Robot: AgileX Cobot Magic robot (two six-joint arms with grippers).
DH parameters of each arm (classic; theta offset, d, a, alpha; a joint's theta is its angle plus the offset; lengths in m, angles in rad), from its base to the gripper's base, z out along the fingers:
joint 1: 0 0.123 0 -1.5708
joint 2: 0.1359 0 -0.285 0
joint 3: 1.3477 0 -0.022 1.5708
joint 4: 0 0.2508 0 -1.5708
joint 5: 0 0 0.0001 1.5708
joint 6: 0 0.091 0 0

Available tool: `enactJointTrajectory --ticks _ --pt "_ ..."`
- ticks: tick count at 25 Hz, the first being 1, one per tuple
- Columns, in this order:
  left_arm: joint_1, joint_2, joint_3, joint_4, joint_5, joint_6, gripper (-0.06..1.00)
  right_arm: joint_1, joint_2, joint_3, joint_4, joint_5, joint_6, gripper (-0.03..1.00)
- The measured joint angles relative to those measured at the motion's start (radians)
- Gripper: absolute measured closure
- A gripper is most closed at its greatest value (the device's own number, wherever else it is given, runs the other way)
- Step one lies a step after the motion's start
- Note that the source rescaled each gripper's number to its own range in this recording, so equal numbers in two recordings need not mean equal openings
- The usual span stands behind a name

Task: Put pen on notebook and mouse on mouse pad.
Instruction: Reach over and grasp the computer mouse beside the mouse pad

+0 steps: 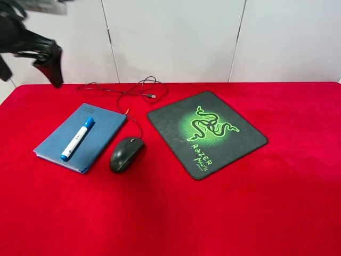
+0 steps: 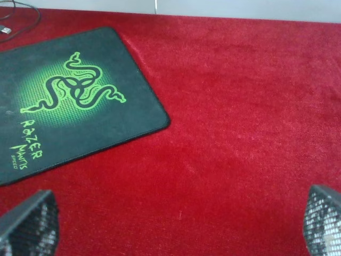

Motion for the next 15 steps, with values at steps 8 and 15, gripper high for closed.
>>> enactJointTrajectory --ticks 8,15 --pt "0.000 -0.268 0.170 -0.002 0.002 0.001 -0.05 0.000 0.000 0.000 0.000 0.000 0.000 -0.03" --pt "0.000 -0.523 0.332 -0.008 0.004 0.001 -0.05 0.000 0.000 0.000 0.000 0.000 0.000 -0.03"
